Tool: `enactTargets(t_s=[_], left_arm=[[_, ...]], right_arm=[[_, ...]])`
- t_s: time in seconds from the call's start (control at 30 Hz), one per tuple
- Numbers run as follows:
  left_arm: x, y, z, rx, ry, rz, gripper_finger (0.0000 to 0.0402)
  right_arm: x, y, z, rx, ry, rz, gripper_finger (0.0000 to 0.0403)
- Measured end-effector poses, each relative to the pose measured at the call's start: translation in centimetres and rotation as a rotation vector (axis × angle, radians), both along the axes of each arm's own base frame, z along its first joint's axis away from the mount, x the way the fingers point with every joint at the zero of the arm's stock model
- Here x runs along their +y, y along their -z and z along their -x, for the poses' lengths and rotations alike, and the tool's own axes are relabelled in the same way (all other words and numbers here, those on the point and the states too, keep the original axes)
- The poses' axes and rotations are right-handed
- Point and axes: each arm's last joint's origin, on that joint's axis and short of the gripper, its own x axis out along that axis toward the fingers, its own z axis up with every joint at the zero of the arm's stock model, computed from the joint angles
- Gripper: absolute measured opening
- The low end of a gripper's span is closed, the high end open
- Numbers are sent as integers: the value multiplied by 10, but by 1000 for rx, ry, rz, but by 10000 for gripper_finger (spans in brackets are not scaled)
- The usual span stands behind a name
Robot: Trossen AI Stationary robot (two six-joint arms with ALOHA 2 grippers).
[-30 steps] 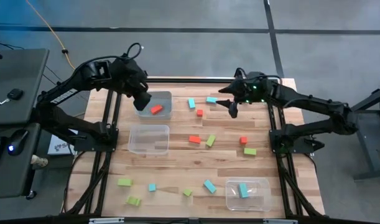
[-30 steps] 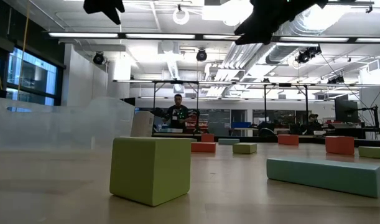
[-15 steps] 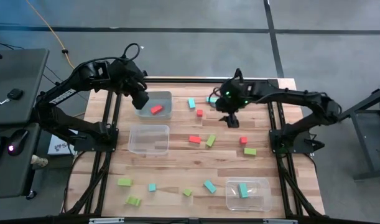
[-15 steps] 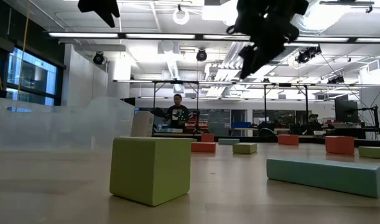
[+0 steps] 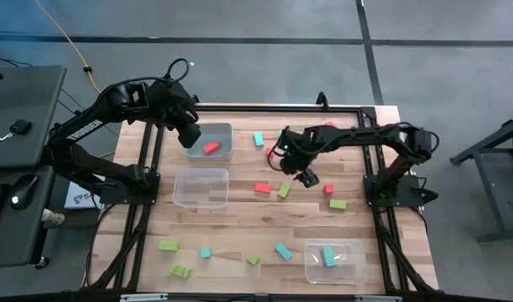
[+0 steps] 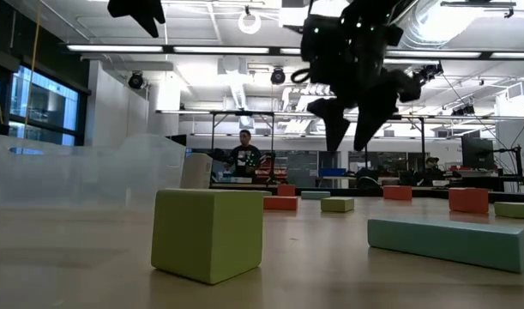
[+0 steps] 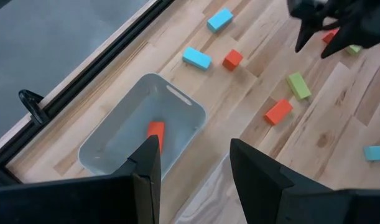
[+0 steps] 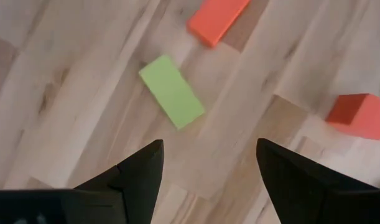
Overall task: Sort & place blocks by color
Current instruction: Put the green block into the top transparent bin
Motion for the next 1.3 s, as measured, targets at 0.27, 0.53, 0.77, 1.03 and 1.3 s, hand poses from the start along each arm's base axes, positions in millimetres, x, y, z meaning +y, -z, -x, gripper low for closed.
enactTargets(t_s=[0.27, 0.53, 0.77, 1.03, 1.3], left_arm=[[0, 0, 0, 0, 0, 0, 126], [0, 0, 0, 0, 0, 0, 126], [0, 0, 0, 0, 0, 0, 126], [0, 0, 0, 1, 0, 0, 126], [0, 0, 0, 4, 8, -4, 126]], right_arm=[[13, 28, -14, 73, -69, 74, 248], [32, 34, -24, 19, -184, 130, 248], [41, 40, -27, 26, -224, 109, 248], [39, 61, -30, 101, -223, 184, 248], [39, 68, -32, 116, -222, 172, 248]])
